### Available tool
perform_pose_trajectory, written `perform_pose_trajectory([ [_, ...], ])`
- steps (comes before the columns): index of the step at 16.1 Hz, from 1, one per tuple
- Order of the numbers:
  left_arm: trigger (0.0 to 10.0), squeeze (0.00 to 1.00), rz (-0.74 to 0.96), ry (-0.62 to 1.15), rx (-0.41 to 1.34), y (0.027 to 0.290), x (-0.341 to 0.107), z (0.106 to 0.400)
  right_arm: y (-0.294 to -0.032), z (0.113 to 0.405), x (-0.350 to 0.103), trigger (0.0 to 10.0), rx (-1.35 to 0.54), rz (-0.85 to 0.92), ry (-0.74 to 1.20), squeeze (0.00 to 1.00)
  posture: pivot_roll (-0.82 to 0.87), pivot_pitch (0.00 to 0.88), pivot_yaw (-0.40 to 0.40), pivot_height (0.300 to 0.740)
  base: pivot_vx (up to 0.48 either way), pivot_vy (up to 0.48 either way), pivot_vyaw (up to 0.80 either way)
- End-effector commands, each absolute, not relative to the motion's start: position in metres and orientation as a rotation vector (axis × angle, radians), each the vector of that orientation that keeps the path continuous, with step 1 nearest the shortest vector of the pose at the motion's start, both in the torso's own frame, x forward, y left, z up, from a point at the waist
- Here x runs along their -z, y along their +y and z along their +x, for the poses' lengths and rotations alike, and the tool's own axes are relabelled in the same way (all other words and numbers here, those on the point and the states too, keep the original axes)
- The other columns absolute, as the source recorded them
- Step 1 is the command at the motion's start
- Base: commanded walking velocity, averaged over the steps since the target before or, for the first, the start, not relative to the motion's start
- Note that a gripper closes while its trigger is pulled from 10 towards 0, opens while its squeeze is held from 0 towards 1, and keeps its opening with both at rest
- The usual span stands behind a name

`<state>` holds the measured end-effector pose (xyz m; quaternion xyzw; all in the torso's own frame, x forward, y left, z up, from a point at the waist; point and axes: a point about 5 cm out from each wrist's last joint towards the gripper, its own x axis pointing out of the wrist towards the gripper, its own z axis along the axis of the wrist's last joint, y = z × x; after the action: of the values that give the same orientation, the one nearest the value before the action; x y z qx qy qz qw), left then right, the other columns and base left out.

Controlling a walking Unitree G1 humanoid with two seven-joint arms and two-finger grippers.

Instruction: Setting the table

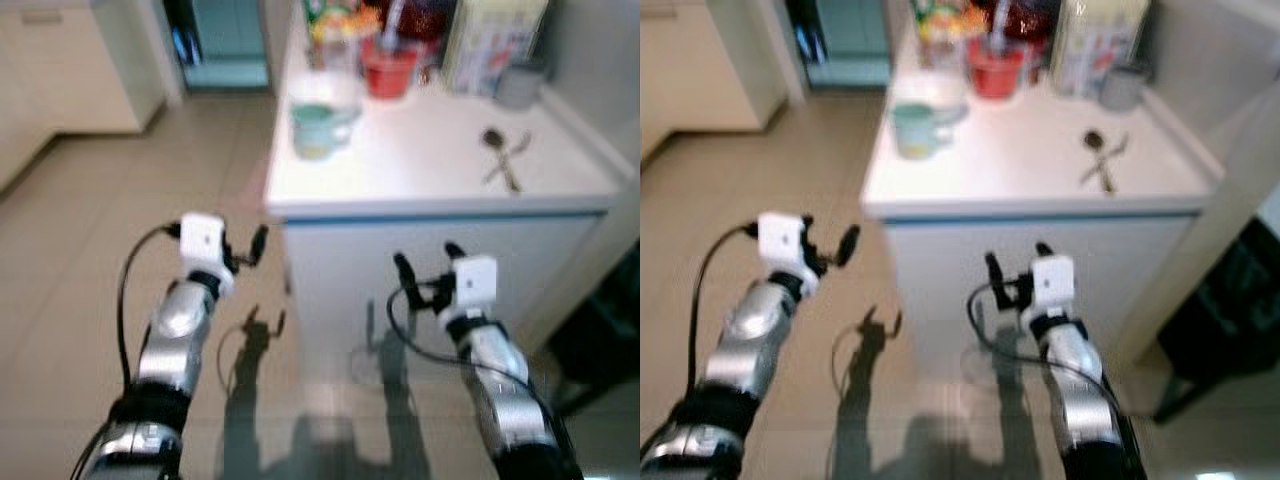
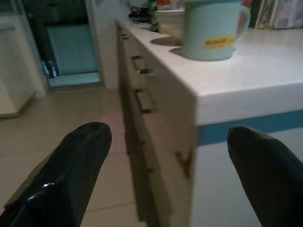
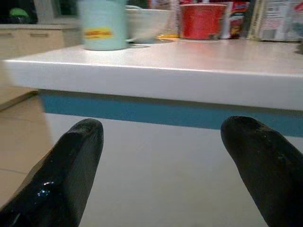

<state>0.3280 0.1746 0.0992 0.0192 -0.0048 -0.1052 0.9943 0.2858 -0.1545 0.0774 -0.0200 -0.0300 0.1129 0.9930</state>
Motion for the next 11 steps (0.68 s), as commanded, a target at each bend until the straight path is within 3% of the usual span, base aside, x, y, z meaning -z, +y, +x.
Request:
perform_pose_trajectory([
  [1,10.0,0.0,0.022,0.006,0.228,0.1671,-0.0982,0.3301,-0.1628,0.2844,-0.077,10.0,-0.208,-0.049,-0.058,0.0,-0.06,0.0,0.058,0.74,0.442,0.0,0.0],
  [11,10.0,0.0,0.047,0.061,0.228,0.1686,-0.0926,0.3311,-0.1605,0.2797,-0.074,10.0,-0.228,-0.048,-0.049,0.0,-0.06,0.0,0.065,0.74,0.478,0.0,0.0],
])
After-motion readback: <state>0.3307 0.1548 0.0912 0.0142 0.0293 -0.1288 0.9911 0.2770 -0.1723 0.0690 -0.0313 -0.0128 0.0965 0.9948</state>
